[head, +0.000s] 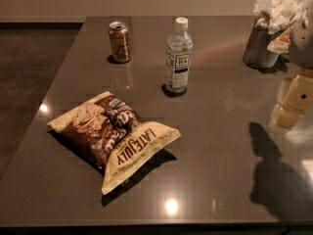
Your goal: Move brown chip bag near blue plastic bottle
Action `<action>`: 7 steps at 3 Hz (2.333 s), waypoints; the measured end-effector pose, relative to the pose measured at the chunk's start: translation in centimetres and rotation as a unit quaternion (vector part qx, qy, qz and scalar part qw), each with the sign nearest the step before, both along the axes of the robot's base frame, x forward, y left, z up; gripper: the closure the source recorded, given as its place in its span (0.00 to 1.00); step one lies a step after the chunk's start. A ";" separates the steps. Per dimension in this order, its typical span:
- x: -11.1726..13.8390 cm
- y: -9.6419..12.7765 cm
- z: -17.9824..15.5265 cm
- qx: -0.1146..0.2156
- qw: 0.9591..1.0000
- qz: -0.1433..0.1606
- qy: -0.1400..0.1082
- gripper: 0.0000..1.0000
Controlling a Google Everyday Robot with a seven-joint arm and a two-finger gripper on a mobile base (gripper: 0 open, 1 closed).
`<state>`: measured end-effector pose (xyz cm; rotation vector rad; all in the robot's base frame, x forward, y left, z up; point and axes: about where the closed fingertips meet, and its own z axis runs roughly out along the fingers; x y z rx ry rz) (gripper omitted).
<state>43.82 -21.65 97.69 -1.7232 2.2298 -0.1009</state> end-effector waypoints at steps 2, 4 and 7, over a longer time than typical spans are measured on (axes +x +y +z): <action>-0.1 2.9 -0.6 0.018 1.000 0.019 0.007 0.00; -0.9 14.5 -1.8 0.103 0.992 0.062 0.037 0.00; -2.7 25.3 -5.4 0.112 0.993 0.031 0.026 0.00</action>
Offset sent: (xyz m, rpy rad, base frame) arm -0.0023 0.0711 -0.0207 0.0905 0.0555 0.0965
